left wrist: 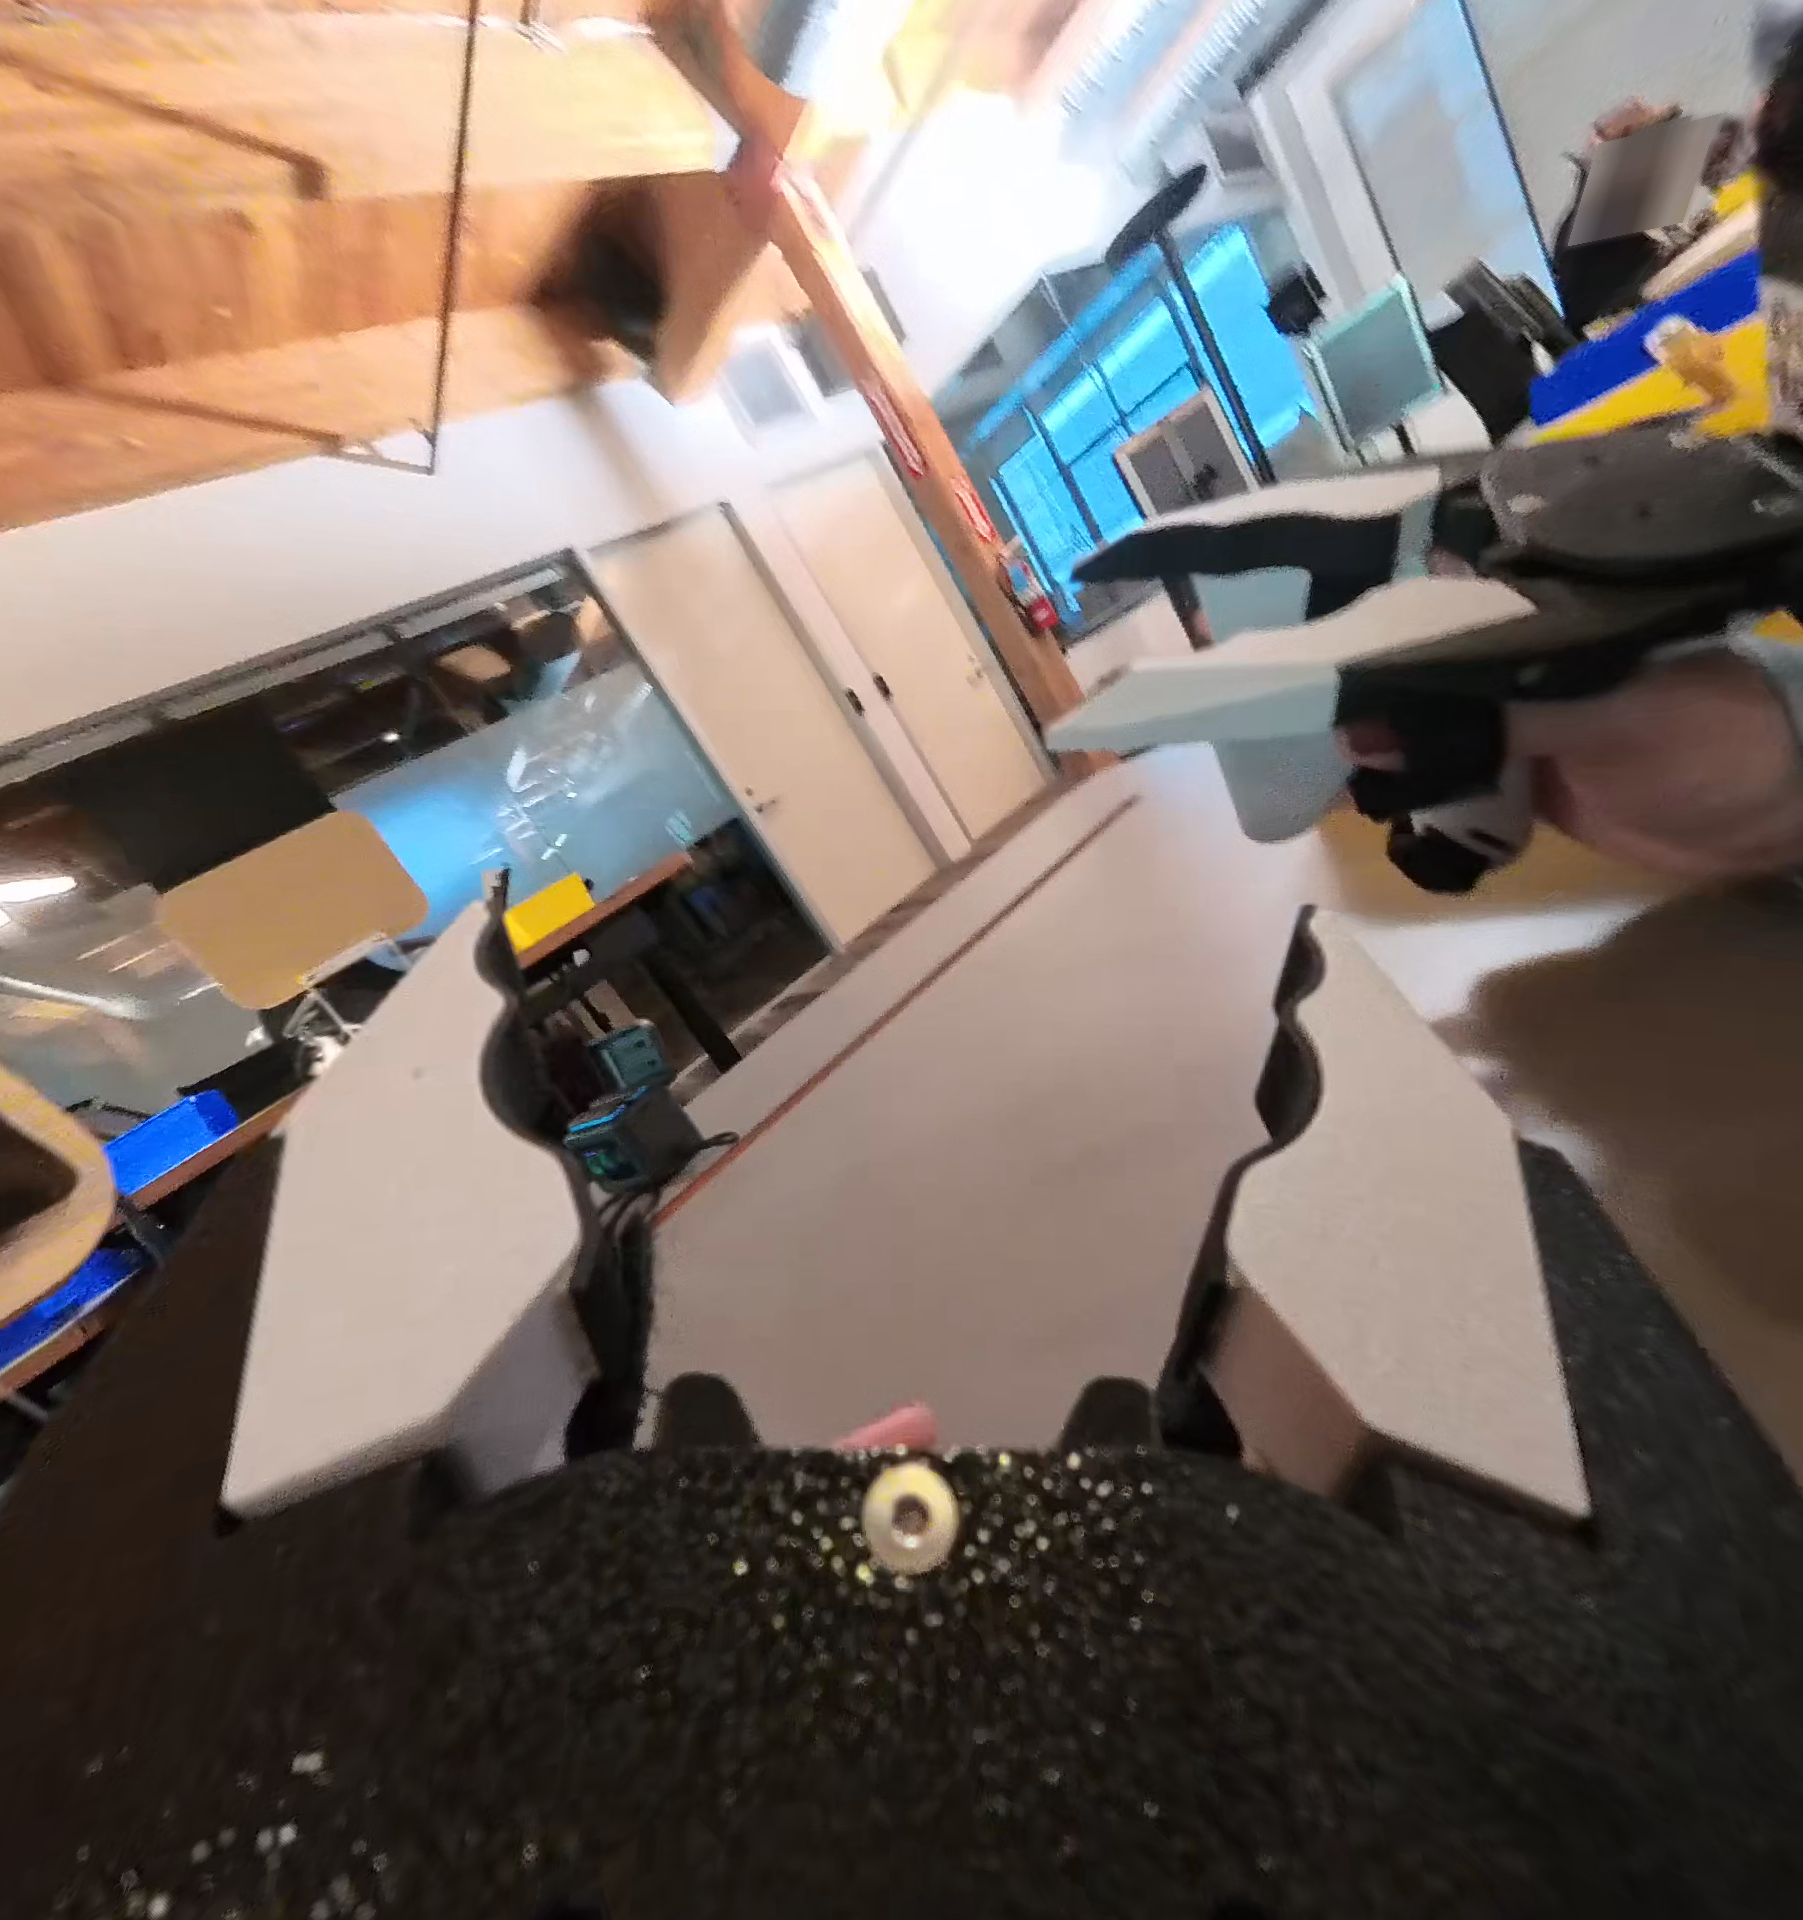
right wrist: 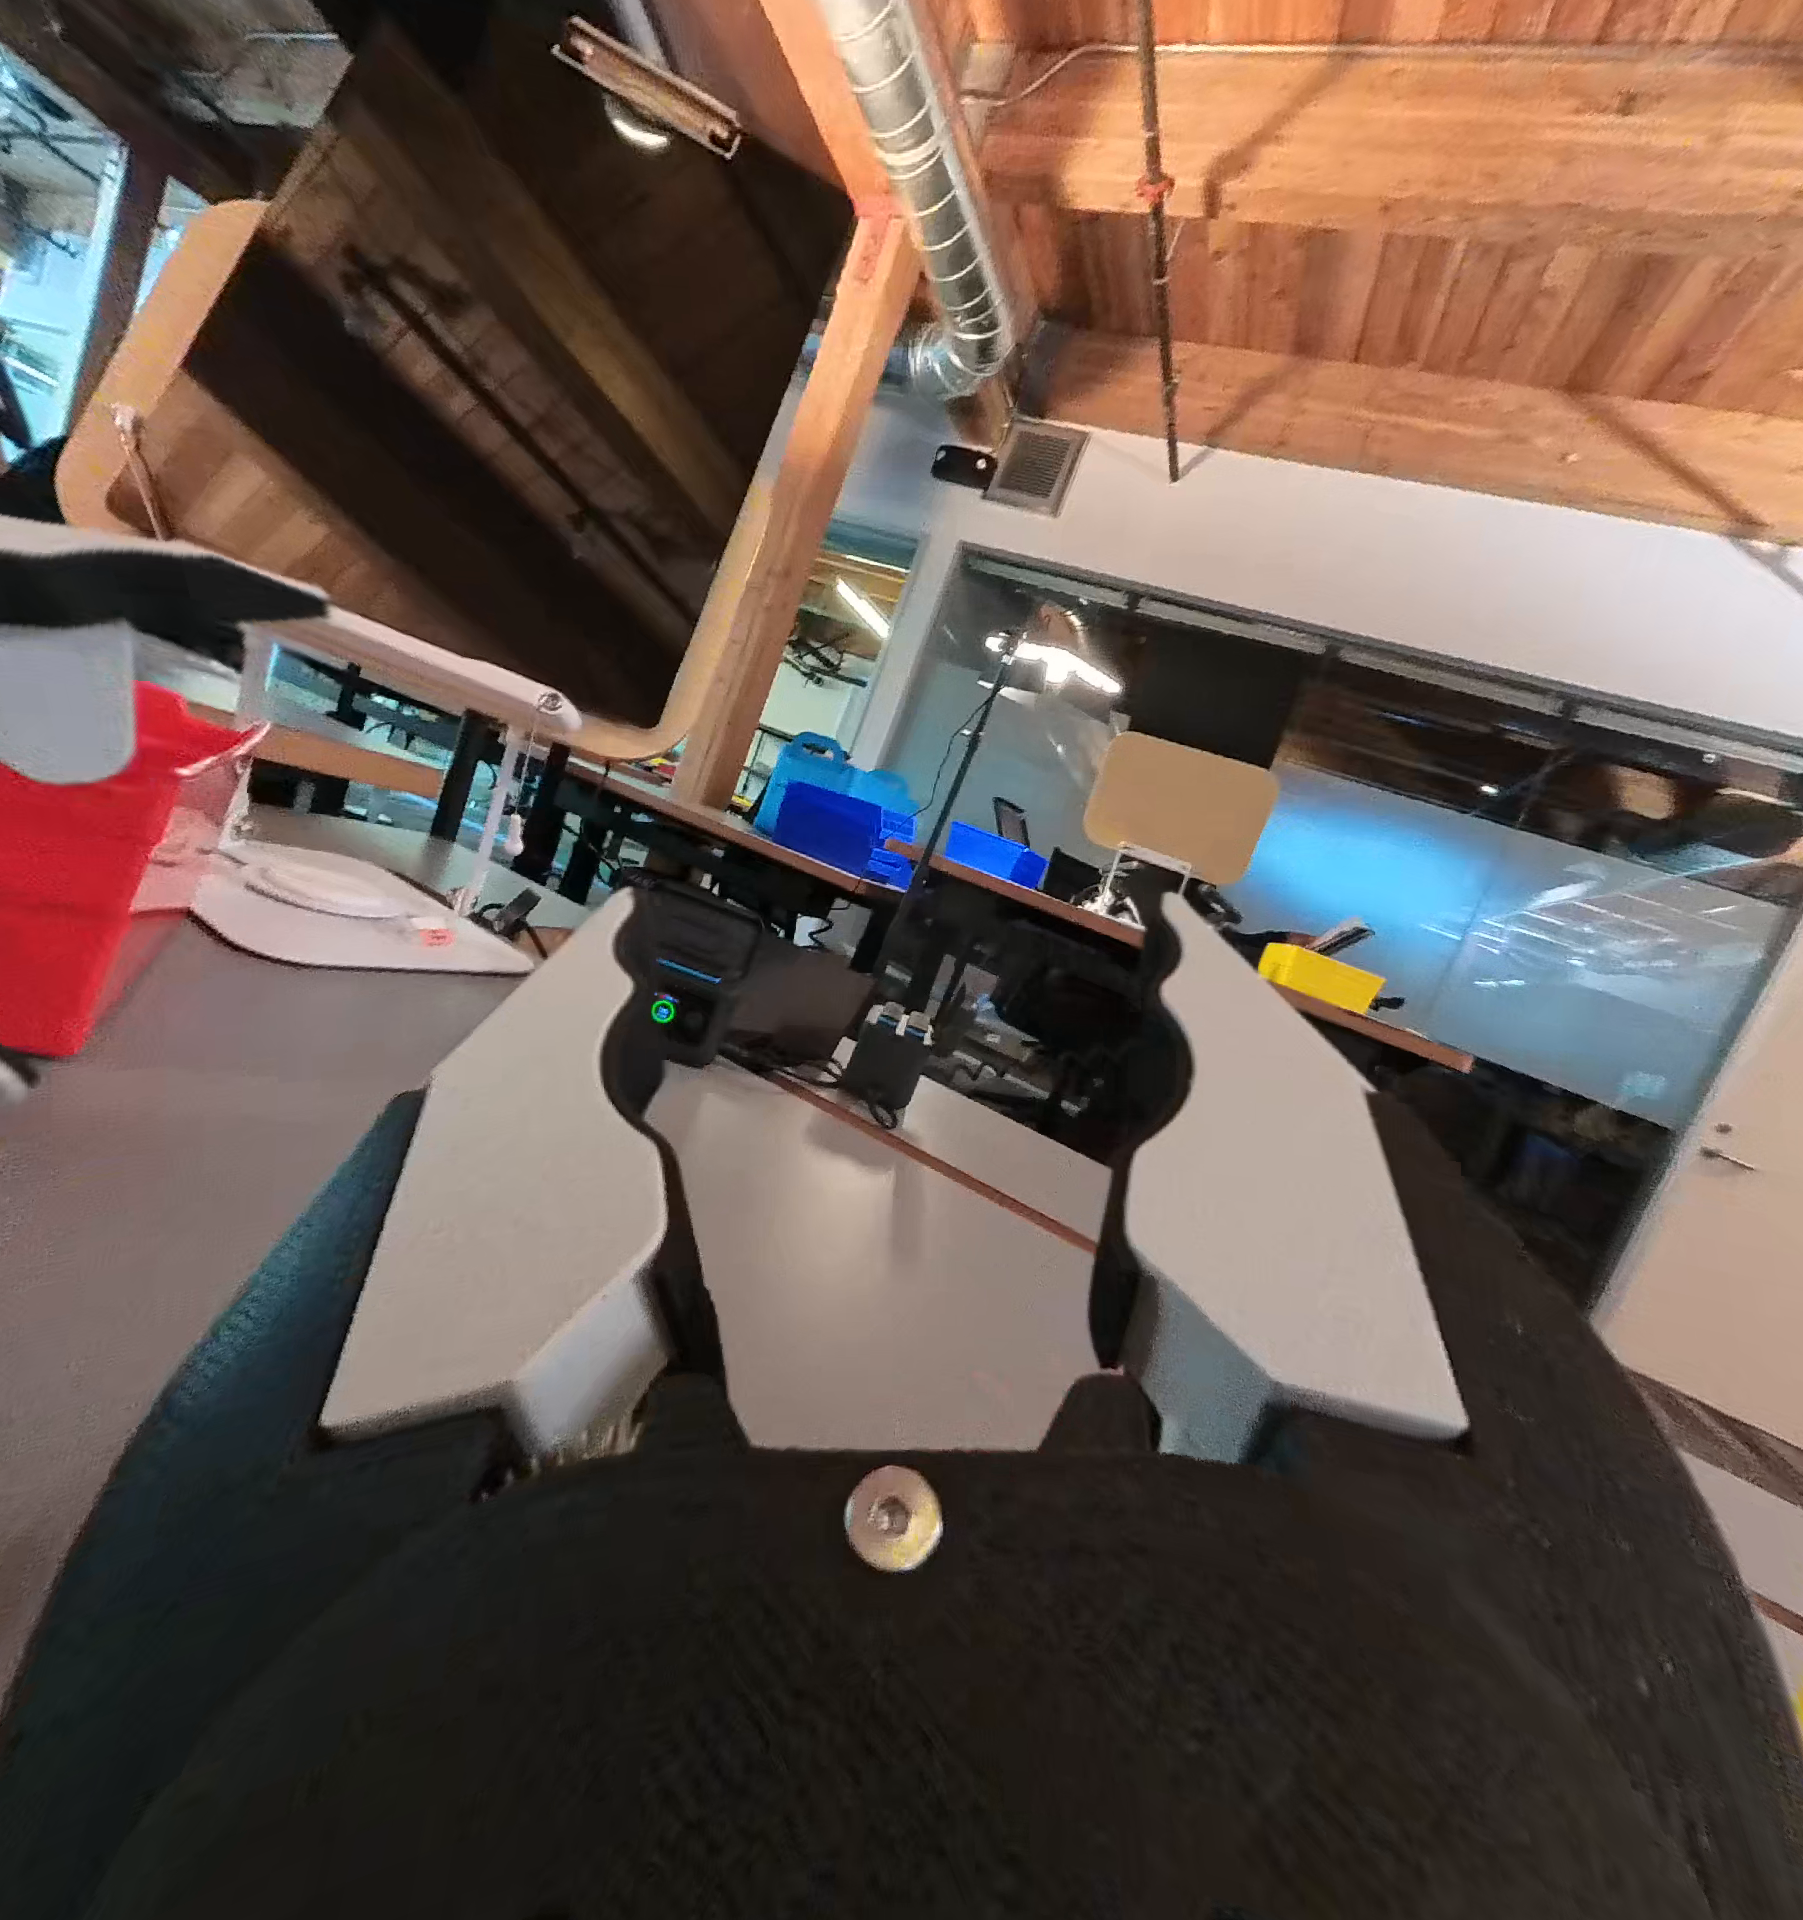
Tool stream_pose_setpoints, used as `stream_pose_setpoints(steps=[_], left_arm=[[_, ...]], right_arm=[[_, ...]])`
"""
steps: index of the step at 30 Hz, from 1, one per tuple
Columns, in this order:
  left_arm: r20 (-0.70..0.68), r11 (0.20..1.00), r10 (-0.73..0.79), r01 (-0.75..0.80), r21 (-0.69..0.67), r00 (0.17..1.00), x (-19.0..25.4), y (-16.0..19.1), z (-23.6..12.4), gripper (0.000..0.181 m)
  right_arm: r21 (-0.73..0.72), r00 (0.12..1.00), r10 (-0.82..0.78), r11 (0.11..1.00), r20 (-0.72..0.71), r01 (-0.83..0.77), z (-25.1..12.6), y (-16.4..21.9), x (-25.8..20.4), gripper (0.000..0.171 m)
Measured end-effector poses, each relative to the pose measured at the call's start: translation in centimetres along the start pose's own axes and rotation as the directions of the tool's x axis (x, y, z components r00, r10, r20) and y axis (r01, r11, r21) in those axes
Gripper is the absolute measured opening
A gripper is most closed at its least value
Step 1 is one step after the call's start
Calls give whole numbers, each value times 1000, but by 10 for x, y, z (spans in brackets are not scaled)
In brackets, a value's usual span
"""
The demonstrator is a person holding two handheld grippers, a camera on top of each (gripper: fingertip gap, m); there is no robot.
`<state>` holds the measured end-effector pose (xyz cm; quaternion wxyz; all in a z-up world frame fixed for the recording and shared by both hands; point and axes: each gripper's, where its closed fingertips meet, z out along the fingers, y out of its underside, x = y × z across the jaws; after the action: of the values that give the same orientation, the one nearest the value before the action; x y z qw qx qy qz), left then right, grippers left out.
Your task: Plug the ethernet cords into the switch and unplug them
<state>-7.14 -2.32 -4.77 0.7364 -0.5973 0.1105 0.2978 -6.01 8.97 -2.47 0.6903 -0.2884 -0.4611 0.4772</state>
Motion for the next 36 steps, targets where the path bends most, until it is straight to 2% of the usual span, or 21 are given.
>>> stream_pose_setpoints(steps=[4, 7, 10, 12, 15, 18, 20, 21, 24, 25, 26, 27, 29, 31, 34, 36], left_arm=[[16, 998, -61, 61, 7, 998, -6, 2, 1, 150], [19, 1000, -27, 27, 10, 999, -5, 1, 3, 155], [52, 997, 73, -72, -21, 996, -3, -7, 7, 159], [30, 999, 41, -41, -12, 999, 9, -27, 6, 157], [31, 993, -114, 114, -2, 993, 14, -68, -11, 150], [23, 988, -145, 146, -45, 989, 8, -107, -40, 139], [35, 985, -123, 127, -116, 992, -3, -122, -60, 140], [37, 981, -113, 117, -157, 993, -10, -127, -69, 141], [184, 955, -41, 93, -282, 982, -54, -126, -103, 145], [286, 939, -8, 106, -326, 958, -77, -121, -118, 148], [428, 922, 52, 122, -368, 902, -106, -116, -139, 158], [548, 910, 124, 126, -395, 827, -133, -112, -161, 159], [608, 898, 188, 116, -424, 771, -155, -105, -188, 159], [572, 870, 167, 153, -468, 803, -158, -82, -196, 157], [413, 733, 93, 218, -644, 906, -139, -25, -204, 148], [341, 655, 35, 236, -718, 939, -123, 7, -212, 141]], right_arm=[[-22, 997, 64, 998, -36, -65, 4, 7, 7, 116], [-20, 996, 66, 998, -64, -68, 2, 7, 13, 120], [-19, 991, 102, 994, -84, -104, 1, 0, 14, 120], [-4, 980, 190, 982, -59, -191, 0, -18, 7, 120], [-39, 978, 208, 977, -10, -208, -7, -63, 4, 117], [-188, 975, 196, 967, 105, -174, -22, -102, 16, 115], [-280, 970, 154, 955, 188, -97, -43, -120, 34, 111], [-298, 976, 109, 953, 187, -49, -54, -128, 52, 110], [-366, 996, -74, 926, 51, 87, -90, -139, 132, 108], [-451, 991, -120, 889, -61, 80, -108, -130, 170, 105], [-572, 968, -156, 820, -196, 17, -134, -113, 210, 99], [-673, 931, -201, 737, -305, -61, -164, -95, 244, 92], [-763, 857, -284, 622, -430, -176, -219, -63, 296, 84], [-785, 835, -249, 543, -490, -299, -259, -27, 320, 82], [-724, 832, -23, 506, -554, -468, -283, 13, 317, 81], [-731, 826, 3, 462, -564, -502, -296, 28, 316, 79]])
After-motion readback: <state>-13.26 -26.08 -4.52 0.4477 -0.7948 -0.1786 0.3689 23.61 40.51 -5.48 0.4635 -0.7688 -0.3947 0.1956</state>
